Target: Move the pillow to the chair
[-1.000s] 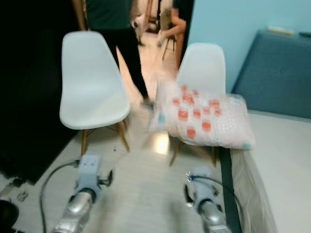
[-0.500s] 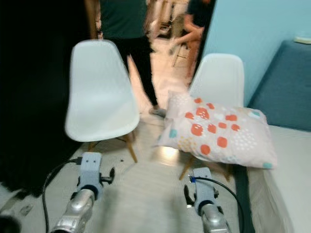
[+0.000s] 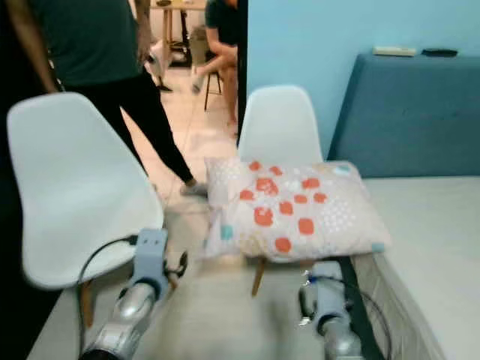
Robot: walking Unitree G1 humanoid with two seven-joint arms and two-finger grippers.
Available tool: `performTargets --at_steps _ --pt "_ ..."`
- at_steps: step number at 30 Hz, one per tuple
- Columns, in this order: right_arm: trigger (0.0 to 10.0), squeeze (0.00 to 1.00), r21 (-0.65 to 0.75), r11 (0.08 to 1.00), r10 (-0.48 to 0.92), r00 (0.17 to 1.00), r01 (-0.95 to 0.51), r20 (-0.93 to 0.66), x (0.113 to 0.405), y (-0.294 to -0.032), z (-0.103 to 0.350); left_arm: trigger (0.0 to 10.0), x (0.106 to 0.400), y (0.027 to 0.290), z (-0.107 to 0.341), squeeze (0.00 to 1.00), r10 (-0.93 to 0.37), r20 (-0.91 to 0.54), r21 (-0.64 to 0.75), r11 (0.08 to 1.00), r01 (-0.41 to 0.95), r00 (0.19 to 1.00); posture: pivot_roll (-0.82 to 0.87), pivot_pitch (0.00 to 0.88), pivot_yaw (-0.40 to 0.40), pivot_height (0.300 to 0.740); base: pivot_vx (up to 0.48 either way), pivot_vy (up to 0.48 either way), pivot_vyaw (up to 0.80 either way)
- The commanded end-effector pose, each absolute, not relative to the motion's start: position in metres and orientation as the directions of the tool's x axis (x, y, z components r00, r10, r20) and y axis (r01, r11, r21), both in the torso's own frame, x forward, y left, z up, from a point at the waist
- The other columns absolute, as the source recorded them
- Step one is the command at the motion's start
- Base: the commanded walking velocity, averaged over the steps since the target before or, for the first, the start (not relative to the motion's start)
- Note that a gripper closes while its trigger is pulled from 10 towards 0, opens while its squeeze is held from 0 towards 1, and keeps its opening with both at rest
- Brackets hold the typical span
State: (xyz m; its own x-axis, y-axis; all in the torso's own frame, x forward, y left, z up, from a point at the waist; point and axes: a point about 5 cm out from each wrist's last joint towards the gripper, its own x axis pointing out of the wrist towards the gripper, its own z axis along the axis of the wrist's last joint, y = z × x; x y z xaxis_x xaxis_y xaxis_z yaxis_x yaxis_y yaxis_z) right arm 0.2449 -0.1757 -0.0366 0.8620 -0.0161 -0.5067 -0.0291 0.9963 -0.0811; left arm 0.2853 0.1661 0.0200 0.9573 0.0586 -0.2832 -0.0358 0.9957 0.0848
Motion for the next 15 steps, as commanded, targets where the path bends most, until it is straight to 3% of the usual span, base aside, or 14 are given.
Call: performTargets --at_steps 1,15 --pt "10.0 0.00 -0.103 0.995 -0.052 0.856 -0.002 -0.514 0.2433 -0.1883 -0.0367 10.0 0.2835 0.1592 0.0165 0.00 0.039 -0.302 0.084 0.996 -0.014 0.953 0.04 0.041 -0.008 0.740 0.330 0.000 0.00" --pt "10.0 0.00 -0.094 0.996 -0.055 0.866 0.009 -0.497 0.2502 -0.1875 -0.0317 10.0 0.2821 0.1580 0.0161 0.00 0.042 -0.302 0.070 0.997 -0.022 0.952 0.04 0.041 -0.013 0.740 0.322 0.000 0.00"
